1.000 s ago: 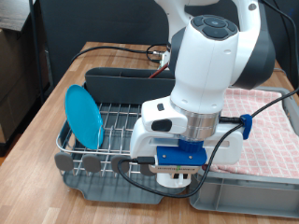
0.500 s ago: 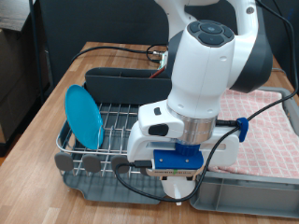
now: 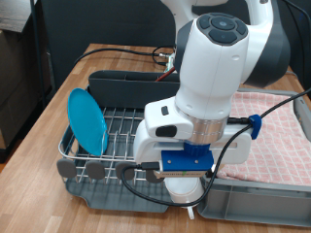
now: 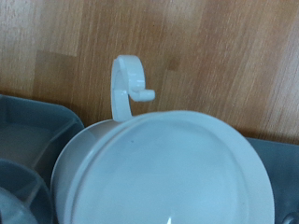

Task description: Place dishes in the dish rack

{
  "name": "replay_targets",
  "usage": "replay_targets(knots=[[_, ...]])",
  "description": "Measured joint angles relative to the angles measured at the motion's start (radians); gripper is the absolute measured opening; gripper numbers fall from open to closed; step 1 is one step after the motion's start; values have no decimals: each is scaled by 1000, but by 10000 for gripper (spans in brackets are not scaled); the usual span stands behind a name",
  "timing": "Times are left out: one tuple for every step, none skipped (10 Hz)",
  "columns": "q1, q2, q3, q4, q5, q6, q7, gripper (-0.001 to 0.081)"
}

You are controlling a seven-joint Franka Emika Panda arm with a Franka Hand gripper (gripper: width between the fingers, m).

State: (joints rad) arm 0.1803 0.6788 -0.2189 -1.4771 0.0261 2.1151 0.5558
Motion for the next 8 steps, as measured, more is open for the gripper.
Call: replay_targets(knots=[[2, -6, -3, 6, -5, -10, 0, 791], [7, -18, -7, 9, -10, -14, 0, 791], [12, -32, -9, 9, -16, -16, 0, 791], [16, -47, -11, 11, -23, -21, 0, 803], [20, -62, -12, 15, -33, -37, 0, 803], [24, -75, -13, 23, -42, -59, 0, 803], [27, -86, -13, 32, -50, -82, 1, 803], [31, -94, -14, 40, -57, -99, 2, 803]])
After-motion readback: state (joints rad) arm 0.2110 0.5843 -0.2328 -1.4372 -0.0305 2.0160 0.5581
